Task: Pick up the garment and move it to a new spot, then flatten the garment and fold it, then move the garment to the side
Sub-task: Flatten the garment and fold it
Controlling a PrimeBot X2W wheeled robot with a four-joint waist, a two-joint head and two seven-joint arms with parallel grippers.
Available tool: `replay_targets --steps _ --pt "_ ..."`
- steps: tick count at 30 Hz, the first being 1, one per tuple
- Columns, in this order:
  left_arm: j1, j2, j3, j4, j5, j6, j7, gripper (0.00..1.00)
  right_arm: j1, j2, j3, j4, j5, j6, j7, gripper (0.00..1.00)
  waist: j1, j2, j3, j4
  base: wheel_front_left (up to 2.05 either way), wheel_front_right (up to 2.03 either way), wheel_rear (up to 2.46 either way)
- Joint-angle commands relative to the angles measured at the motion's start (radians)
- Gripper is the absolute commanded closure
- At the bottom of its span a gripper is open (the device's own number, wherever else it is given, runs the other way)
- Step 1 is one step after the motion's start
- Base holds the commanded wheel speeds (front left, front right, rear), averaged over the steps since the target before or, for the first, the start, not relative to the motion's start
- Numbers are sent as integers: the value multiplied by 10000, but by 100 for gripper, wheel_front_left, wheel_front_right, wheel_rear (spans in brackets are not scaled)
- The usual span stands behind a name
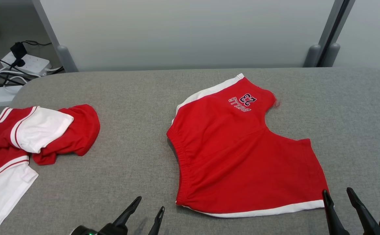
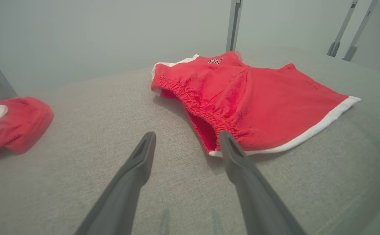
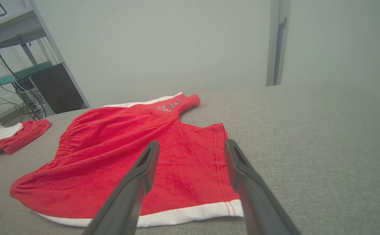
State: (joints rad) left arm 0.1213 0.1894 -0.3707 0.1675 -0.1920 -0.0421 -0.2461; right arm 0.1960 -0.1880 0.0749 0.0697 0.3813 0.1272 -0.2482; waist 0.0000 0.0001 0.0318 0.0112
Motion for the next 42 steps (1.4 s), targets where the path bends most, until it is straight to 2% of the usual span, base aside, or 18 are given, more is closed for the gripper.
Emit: replay_targets --steps 1,5,10,22,31,32,33,34,42 --pt "-798 85 164 -71 154 -145 -2 0 -321 -248 198 -376 112 35 -135 0 0 -1 175 -10 0 0 0" --pt "-1648 258 -502 611 442 -560 148 0 -517 -286 267 -430 119 35 -135 0 0 -1 453 -93 0 0 0" --pt "-2394 502 -1337 1584 484 -808 315 0 -683 -352 336 -467 142 35 -135 0 0 -1 679 -315 0 0 0" --pt "-3496 546 -2425 2947 144 -880 -17 0 -749 -465 327 -515 201 35 -135 0 0 -1 890 -799 0 0 0" --pt "-3908 575 -3011 3237 -132 -884 -140 0 -794 -562 305 -464 241 35 -135 0 0 -1 982 -885 0 0 0" --pt "-3954 593 -3091 3242 -153 -884 -144 29 -794 -572 322 -447 236 35 -135 0 0 -1 998 -872 0 0 0" --pt "-4002 607 -3141 3248 -178 -884 -147 98 -806 -572 333 -435 230 35 -135 0 0 -1 1020 -855 0 0 0" --pt "-4046 606 -3177 3245 -216 -884 -150 100 -823 -567 355 -418 232 35 -135 0 0 -1 1041 -831 0 0 0" --pt "-4160 819 -3629 2941 -715 -885 -148 100 -932 -609 479 61 307 35 -135 0 0 -1 1241 -543 0 0 0"
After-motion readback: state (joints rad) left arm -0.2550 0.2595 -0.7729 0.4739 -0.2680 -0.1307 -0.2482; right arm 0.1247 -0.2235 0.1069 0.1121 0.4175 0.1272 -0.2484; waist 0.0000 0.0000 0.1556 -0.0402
